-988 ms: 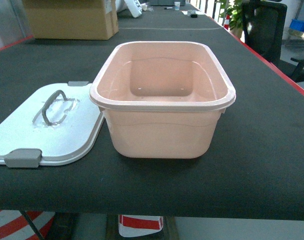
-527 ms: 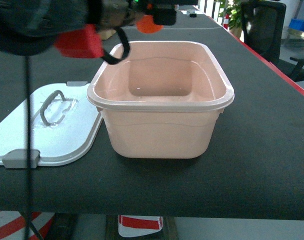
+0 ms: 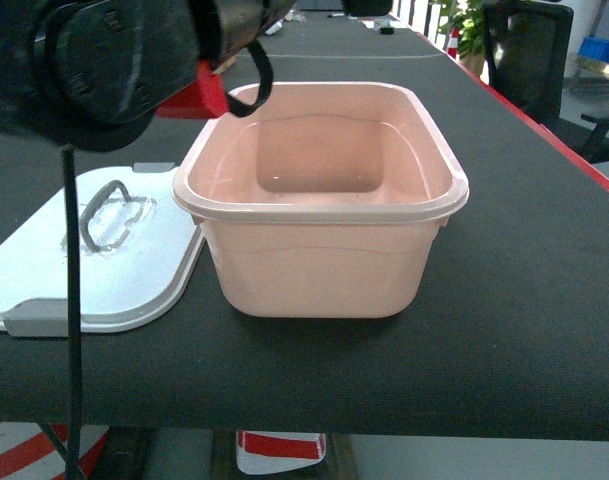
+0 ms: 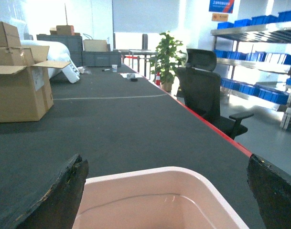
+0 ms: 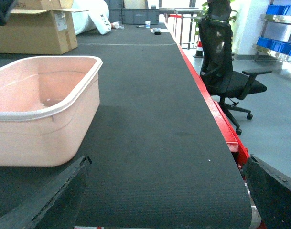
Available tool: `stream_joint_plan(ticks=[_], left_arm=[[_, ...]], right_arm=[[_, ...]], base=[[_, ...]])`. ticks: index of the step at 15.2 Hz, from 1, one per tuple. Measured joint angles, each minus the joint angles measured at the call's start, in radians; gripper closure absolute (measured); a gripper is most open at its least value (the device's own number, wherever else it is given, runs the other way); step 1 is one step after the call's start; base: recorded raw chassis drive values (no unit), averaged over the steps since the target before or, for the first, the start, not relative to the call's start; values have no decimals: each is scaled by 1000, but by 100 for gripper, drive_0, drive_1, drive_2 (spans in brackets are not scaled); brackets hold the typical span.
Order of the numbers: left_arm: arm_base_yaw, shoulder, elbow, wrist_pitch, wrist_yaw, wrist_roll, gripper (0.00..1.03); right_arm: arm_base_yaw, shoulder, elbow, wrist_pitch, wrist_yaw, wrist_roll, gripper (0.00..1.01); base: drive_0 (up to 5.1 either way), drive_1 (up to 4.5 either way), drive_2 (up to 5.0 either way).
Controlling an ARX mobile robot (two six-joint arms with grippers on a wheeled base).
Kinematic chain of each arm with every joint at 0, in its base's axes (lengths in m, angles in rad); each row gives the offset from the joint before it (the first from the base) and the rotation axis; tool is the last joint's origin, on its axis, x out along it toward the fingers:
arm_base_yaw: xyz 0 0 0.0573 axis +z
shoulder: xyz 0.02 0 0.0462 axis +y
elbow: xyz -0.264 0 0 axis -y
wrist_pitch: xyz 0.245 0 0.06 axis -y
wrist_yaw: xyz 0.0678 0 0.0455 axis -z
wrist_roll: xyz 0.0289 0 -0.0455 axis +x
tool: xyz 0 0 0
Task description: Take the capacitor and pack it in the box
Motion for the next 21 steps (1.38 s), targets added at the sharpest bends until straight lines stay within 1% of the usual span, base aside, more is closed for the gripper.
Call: stream_joint_plan(ticks=[1,2,3,4,5,7,9,10,11,13,15,16,17,21], left_arm=[[18,-41,-72,44,-6,-4,5],[75,-103,-158,82,-18,-6,5],[143,-138,-216,98,-27,-13,5],[235,-137,-263,98,-30,-19,5],[281,-117,-278,93,-30,-20,5],[342,-55,-276,76,-24,-20,5],[357,-27,-269,65,-18,-20,5],[380,27,-247,40,-10,-19,5],[403,110,-206,15,19,-16,5],[433,269,-108,-73,50,-21,5],[445,352,-34,-124,68,-23,5],[445,360,-19,-142,74,-23,5],[445,360,-15,-152,79,-23,7],[445,363,-4,-179,78,-22,51]], right_arm=[[0,0,0,0,0,0,3],[0,0,0,1,0,0,3],[0,0,0,0,0,0,3],[0,0,0,1,0,0,3],[0,0,0,0,0,0,3],[0,0,0,0,0,0,3],[0,0,0,0,0,0,3],[0,0,0,0,0,0,3],[0,0,0,0,0,0,3],[0,0,0,0,0,0,3],[0,0,0,0,0,0,3],[0,0,0,1,0,0,3],[0,0,0,0,0,0,3],[0,0,0,0,0,0,3]], base=[[0,0,0],[0,0,0],[0,0,0],[0,0,0],[0,0,0],[0,0,0],[0,0,0],[0,0,0],[0,0,0],[0,0,0],[0,0,0],[0,0,0],[0,0,0],[0,0,0]])
